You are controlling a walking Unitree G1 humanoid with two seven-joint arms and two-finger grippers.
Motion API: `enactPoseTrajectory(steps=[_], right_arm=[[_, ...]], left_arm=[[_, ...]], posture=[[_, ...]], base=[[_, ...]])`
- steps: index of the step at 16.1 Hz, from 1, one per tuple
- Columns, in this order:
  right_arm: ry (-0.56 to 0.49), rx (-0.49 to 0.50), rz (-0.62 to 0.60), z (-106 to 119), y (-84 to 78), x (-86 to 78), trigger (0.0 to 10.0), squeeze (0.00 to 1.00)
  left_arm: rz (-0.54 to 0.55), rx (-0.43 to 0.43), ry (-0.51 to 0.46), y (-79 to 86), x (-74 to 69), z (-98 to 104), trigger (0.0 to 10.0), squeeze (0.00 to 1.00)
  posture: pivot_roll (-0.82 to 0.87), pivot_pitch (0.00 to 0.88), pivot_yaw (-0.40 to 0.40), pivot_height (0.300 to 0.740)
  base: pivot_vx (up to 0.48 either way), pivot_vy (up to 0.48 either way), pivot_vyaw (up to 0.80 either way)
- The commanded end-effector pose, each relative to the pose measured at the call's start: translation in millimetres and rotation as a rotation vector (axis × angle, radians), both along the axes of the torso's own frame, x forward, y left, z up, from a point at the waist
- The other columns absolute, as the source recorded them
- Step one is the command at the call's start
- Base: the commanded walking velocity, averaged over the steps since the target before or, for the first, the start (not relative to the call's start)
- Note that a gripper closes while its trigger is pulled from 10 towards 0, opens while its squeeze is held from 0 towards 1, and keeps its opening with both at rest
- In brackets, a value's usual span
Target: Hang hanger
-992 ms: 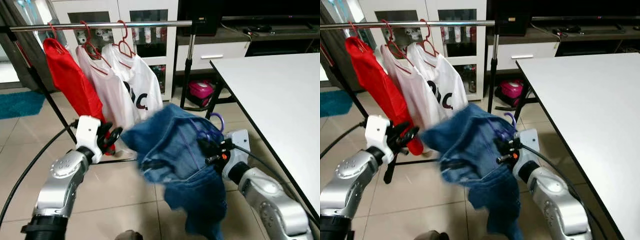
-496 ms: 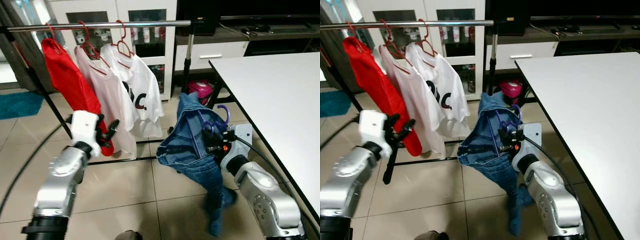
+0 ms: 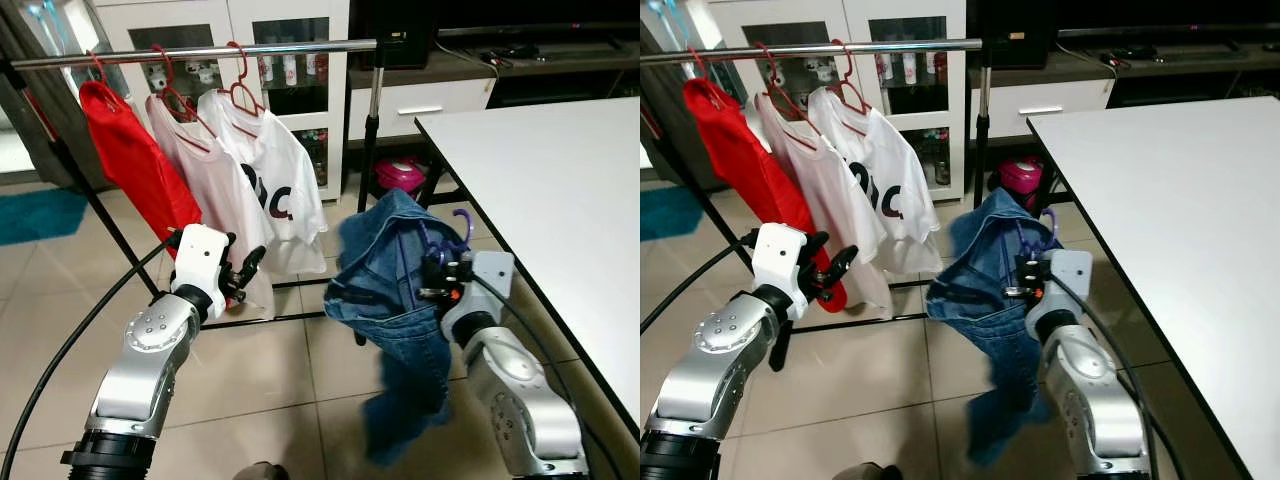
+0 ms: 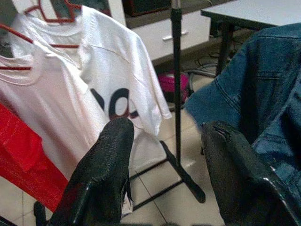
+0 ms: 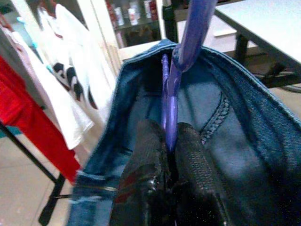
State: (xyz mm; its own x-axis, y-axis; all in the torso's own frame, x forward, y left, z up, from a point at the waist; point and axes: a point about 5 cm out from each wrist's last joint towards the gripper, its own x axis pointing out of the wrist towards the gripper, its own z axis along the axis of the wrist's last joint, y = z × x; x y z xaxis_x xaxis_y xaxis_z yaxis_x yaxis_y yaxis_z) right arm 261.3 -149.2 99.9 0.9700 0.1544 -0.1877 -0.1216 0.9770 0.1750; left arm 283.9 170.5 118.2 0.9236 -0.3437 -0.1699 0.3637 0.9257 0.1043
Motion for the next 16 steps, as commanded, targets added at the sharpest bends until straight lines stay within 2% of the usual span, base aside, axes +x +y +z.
enactPoseTrajectory(steps=[1,3,6,7,10,12,14,16], right_arm=[[-0.075,-0.011,0.006,15,3.3,3.4,10.0,0.0],[-0.087,0.01,-0.034,16,1.4,6.3,10.0,0.0],[-0.132,-0.006,-0.068,24,-1.9,13.3,10.0,0.0],[-0.141,0.011,-0.088,28,-4.8,13.2,10.0,0.0],[-0.146,0.007,-0.106,28,-6.9,12.4,10.0,0.0],[-0.171,-0.01,-0.1,32,-8.2,15.1,10.0,0.0],[-0.168,-0.033,-0.111,33,-12.1,18.0,10.0,0.0],[-0.179,-0.03,-0.083,35,-11.6,17.4,10.0,0.0]], left_arm=[[-0.029,0.002,-0.018,-3.3,2.9,9,10.0,0.0],[-0.024,-0.004,-0.015,-3.4,3.3,9,10.0,0.0],[0.035,-0.008,0.006,2.3,5.0,1,10.0,0.0],[0.003,-0.006,0.001,-2.5,3.7,3,10.0,0.0],[0.008,-0.026,0.0,-4.4,0.0,1,10.0,0.0],[-0.013,-0.033,-0.015,-10.2,4.2,3,10.0,0.0],[0.016,-0.023,-0.017,-11.8,9.2,1,10.0,0.0],[0.006,-0.048,-0.01,-14.6,6.3,2,10.0,0.0]], posture=[[-0.1,0.0,0.091,0.74],[-0.1,0.0,0.084,0.74],[-0.11,0.0,0.089,0.74],[-0.1,0.0,0.073,0.74],[-0.11,0.0,0.074,0.74],[-0.12,0.0,0.076,0.74],[-0.13,0.0,0.075,0.74],[-0.12,0.0,0.061,0.74]], base=[[0.33,0.0,0.0],[0.332,0.0,0.0],[0.34,0.0,0.76],[0.341,0.0,0.0],[0.342,0.0,0.0],[0.341,0.0,0.0],[0.338,0.0,0.0],[0.33,0.0,0.0]])
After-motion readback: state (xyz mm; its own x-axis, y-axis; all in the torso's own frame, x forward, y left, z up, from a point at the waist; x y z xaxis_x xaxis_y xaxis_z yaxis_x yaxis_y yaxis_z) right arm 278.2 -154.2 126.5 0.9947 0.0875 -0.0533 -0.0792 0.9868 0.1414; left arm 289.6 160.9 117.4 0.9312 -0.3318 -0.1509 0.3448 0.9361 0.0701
